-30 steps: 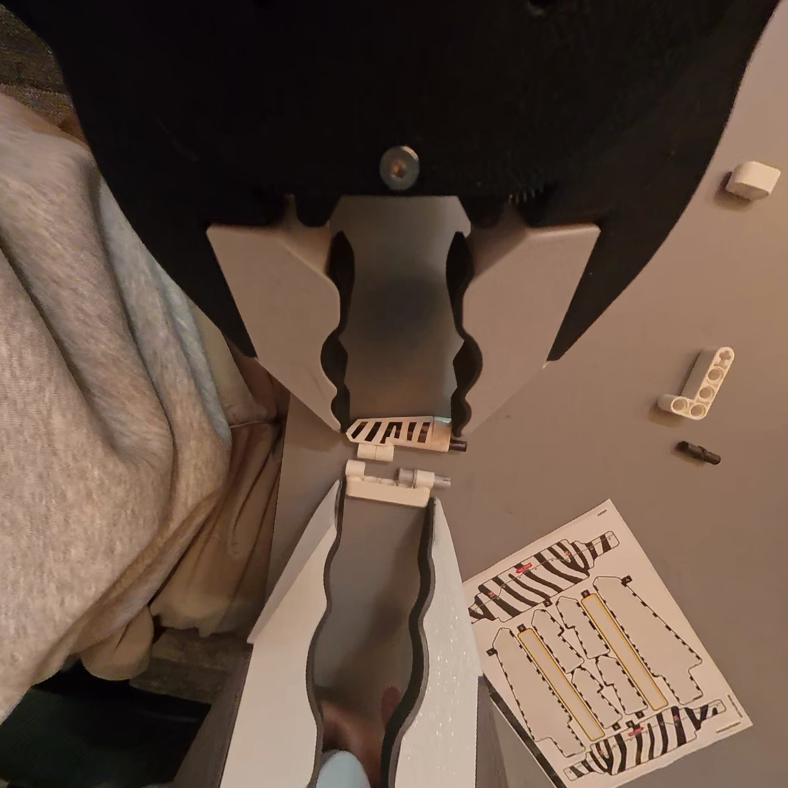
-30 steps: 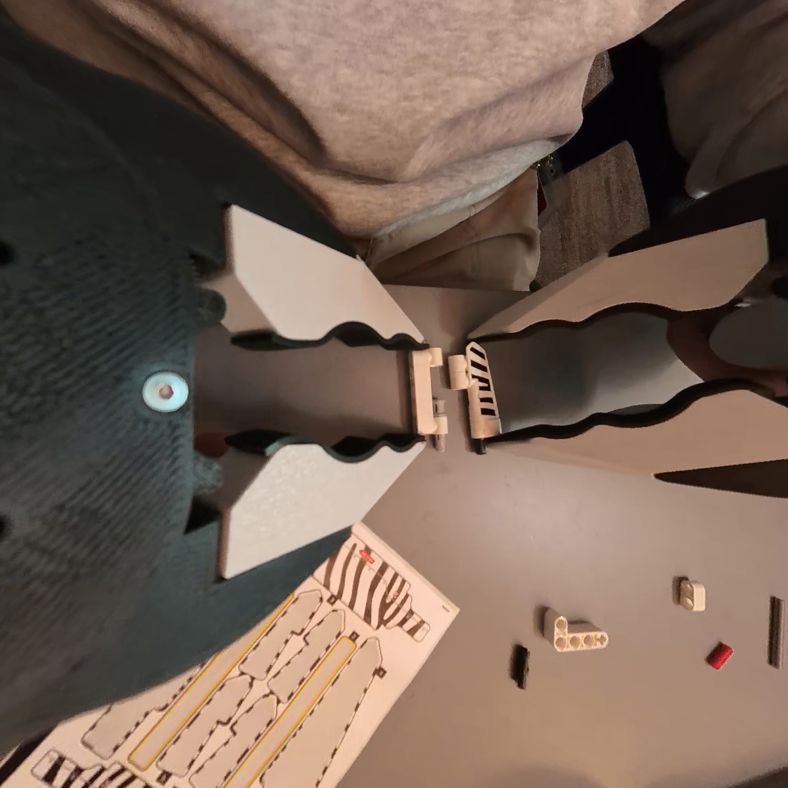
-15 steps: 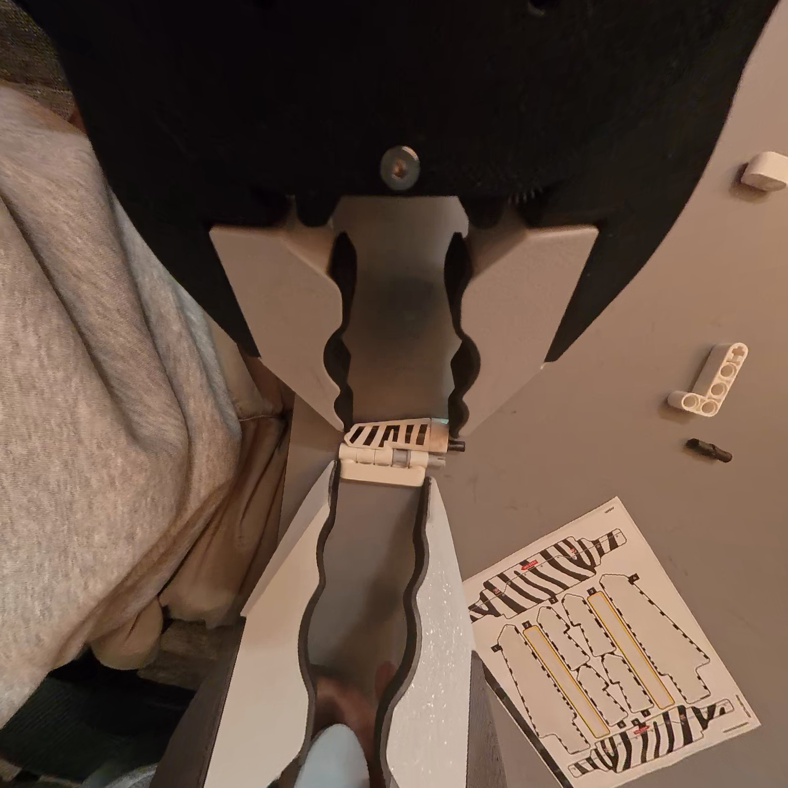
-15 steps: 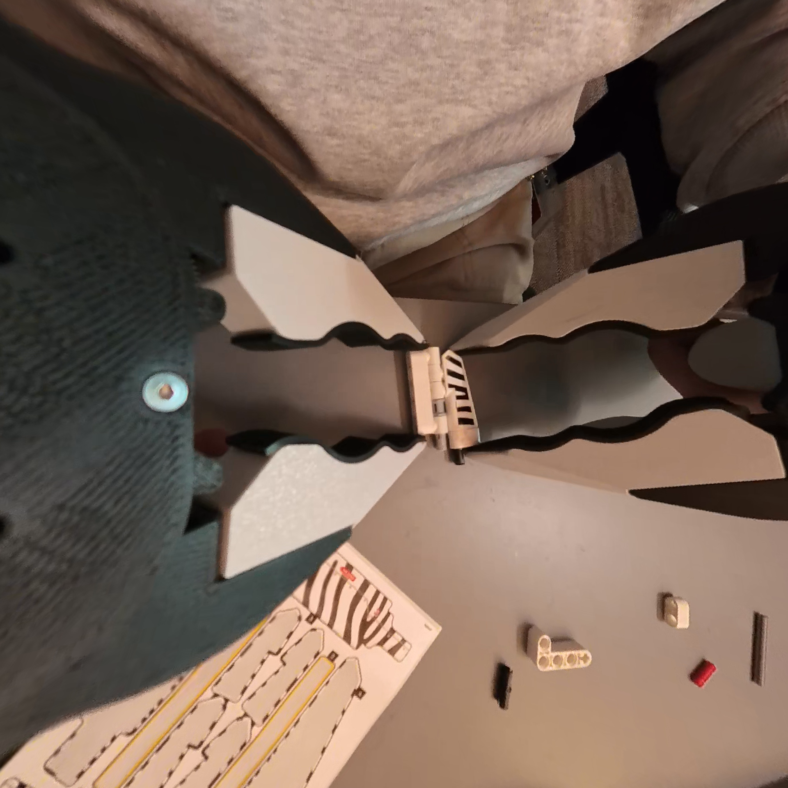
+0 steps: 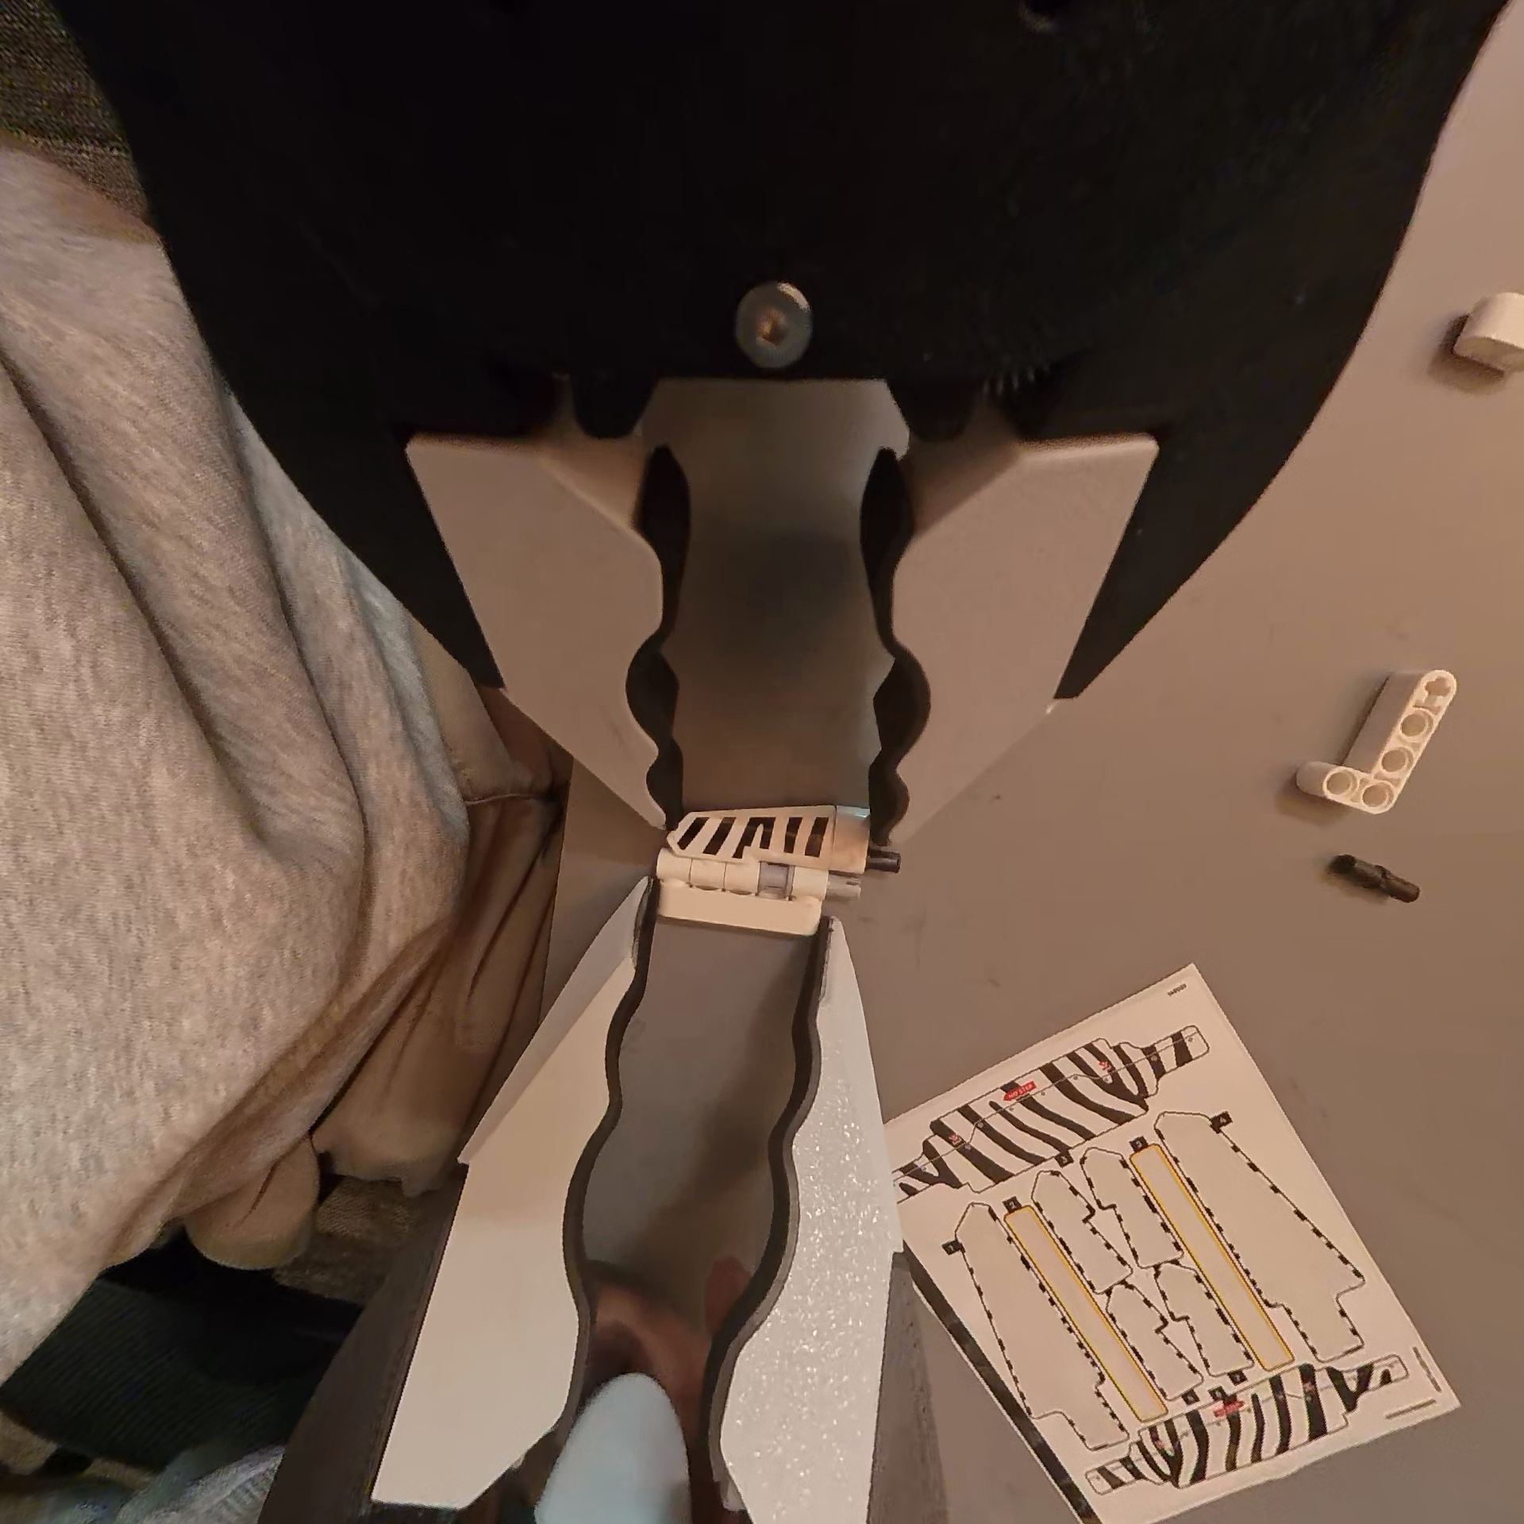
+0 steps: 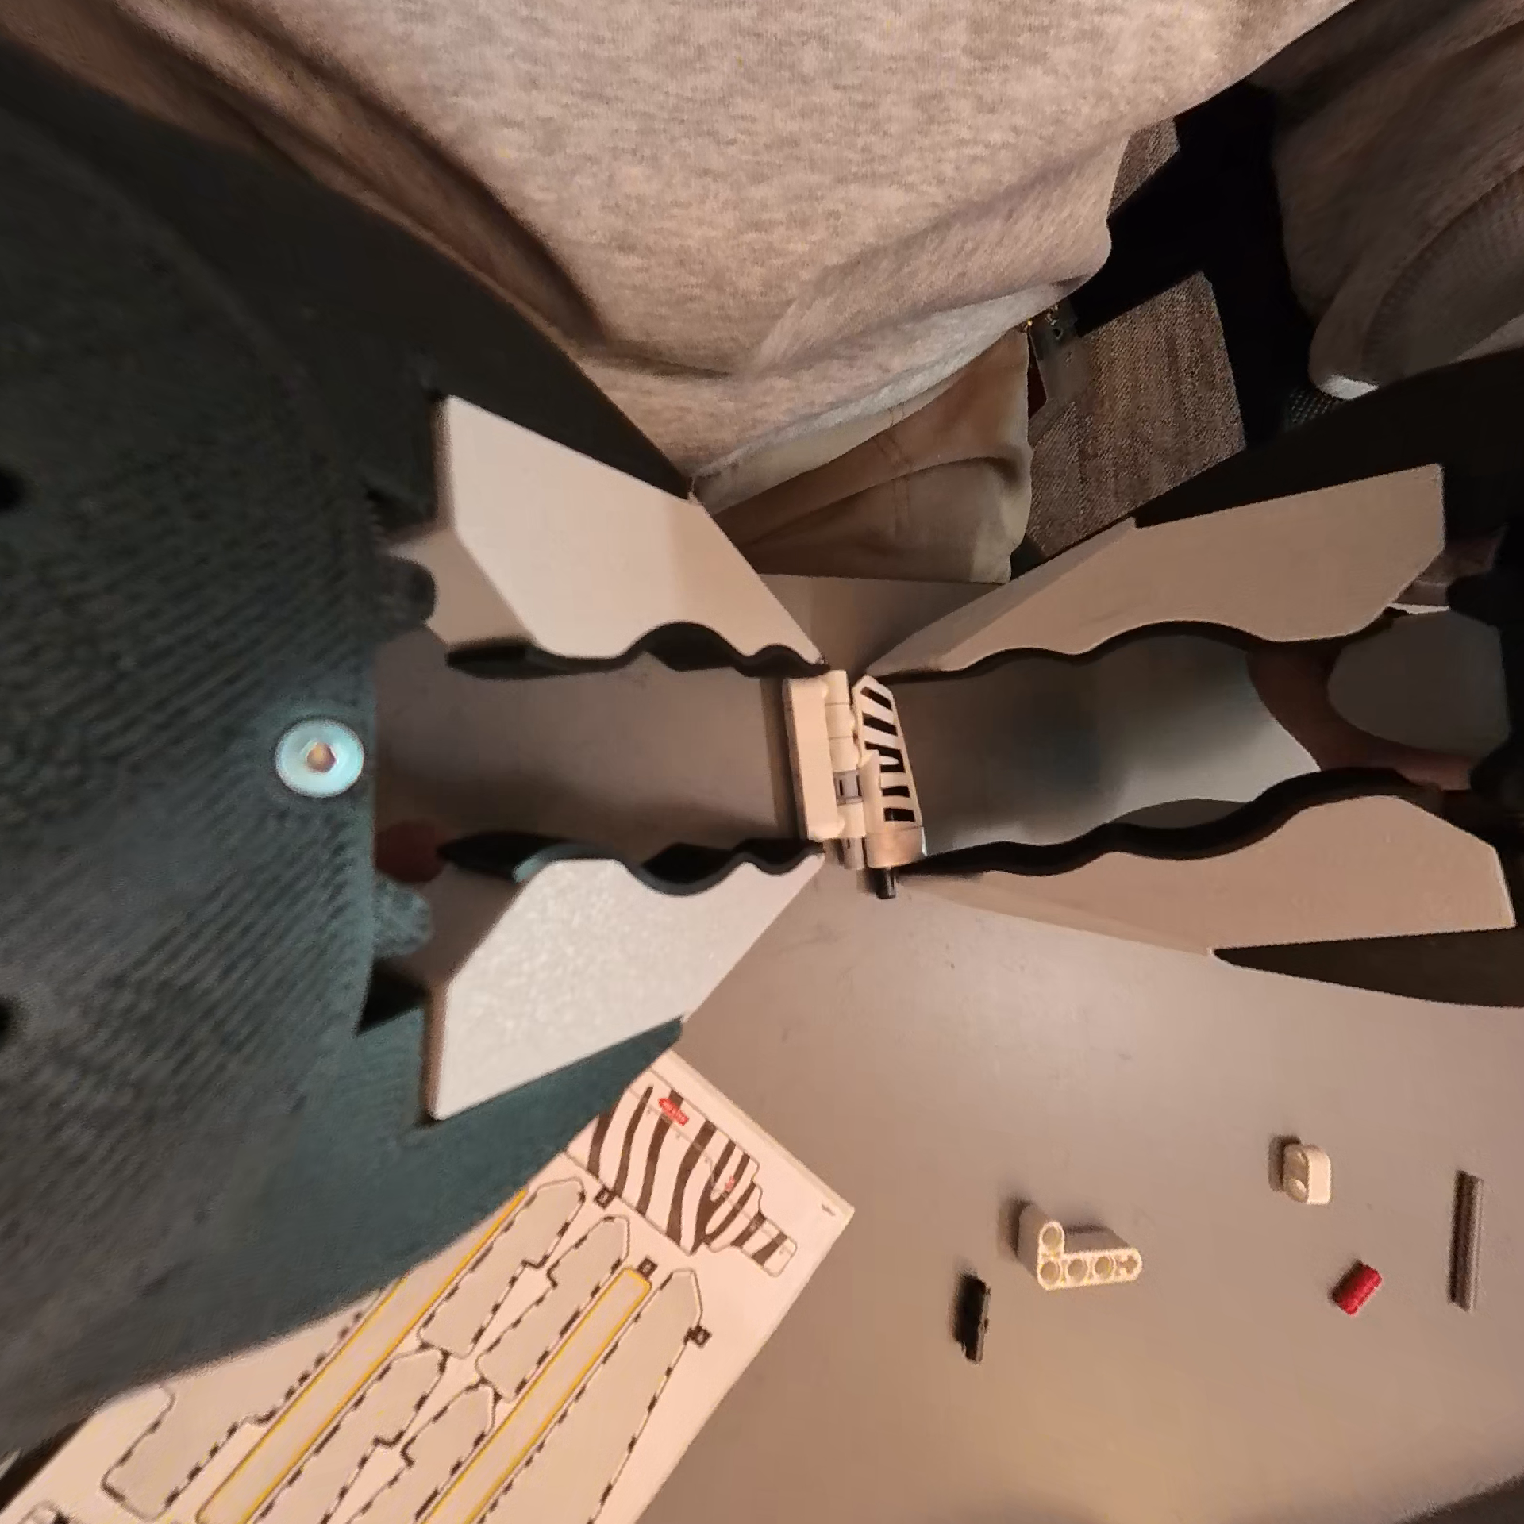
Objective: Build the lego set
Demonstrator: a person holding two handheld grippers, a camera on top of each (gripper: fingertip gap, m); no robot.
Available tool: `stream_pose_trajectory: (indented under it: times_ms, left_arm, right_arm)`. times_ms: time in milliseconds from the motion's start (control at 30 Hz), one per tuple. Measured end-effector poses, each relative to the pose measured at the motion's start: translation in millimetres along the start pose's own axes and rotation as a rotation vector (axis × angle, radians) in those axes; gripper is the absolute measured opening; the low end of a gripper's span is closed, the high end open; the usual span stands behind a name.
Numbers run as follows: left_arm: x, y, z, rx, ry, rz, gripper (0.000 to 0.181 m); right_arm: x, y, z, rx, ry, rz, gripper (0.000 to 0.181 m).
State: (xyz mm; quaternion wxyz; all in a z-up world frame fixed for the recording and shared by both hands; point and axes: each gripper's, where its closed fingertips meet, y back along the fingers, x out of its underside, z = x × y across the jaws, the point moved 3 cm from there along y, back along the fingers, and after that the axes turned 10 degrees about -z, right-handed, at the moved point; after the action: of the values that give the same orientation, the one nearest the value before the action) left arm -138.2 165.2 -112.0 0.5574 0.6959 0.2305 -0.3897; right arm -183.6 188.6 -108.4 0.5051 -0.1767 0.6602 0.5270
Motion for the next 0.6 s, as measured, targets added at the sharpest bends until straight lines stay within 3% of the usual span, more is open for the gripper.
stream_pose_trajectory:
  times_ms: [600]
  left_arm:
    - [0.7, 0.0, 1.2, -0.017, -0.006, -0.013, 0.048]
  right_arm:
    - [0.9, -1.0, -0.9, 0.050, 0.034, -0.001, 0.048]
